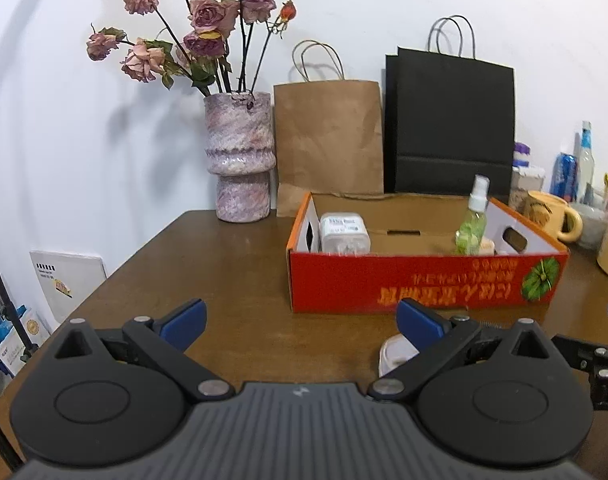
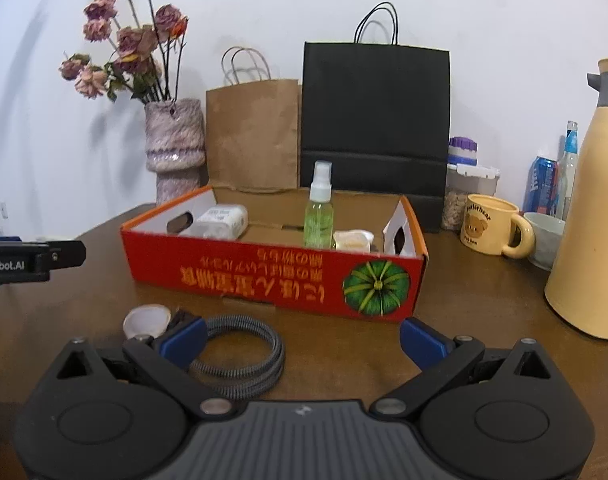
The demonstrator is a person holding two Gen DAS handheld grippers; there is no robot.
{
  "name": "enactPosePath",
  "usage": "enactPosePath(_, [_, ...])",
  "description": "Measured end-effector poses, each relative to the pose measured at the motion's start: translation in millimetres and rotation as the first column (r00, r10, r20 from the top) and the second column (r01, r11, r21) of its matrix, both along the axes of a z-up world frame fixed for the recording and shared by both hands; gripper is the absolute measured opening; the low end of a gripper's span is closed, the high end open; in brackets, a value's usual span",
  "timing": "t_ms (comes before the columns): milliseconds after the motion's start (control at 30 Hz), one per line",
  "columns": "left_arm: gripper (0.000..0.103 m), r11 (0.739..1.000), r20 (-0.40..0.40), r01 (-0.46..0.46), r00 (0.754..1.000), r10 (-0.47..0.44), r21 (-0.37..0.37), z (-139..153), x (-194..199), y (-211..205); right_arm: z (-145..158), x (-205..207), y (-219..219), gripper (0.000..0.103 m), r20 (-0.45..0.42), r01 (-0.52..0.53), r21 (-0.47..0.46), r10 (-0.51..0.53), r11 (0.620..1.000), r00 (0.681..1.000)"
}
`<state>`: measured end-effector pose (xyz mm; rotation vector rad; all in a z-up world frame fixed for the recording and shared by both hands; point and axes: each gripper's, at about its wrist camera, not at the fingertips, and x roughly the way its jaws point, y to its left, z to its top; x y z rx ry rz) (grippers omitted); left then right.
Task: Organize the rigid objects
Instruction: 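Move both grippers back from the box toward the tape and cable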
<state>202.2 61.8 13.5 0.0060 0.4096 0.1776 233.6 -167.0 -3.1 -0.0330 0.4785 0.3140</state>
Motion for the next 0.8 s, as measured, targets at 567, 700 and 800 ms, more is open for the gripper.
enactPosePath(567, [0.103,0.999,-0.041,0.007,0.999,-0.009,-0.043,-10,-13,14,-16,-16,8,0.103,-0.066,-0.034,-0.044,0.031,0.998,0.997])
enactPosePath(700, [0.103,0.999,-0.033,0.004,0.999,-0.006,-0.043,-8,-16,14,-20,-7,12,0.103,-0.103,-0.056,-0.040,0.052,0.998,0.993])
enactPosePath(800, [0.103,0.999,-0.030,0.006,1.000,-0.007,-0.035,-7,-17,14,-22,1,18,0.103,-0.127,-0.069,-0.041,0.063,0.997,0.990])
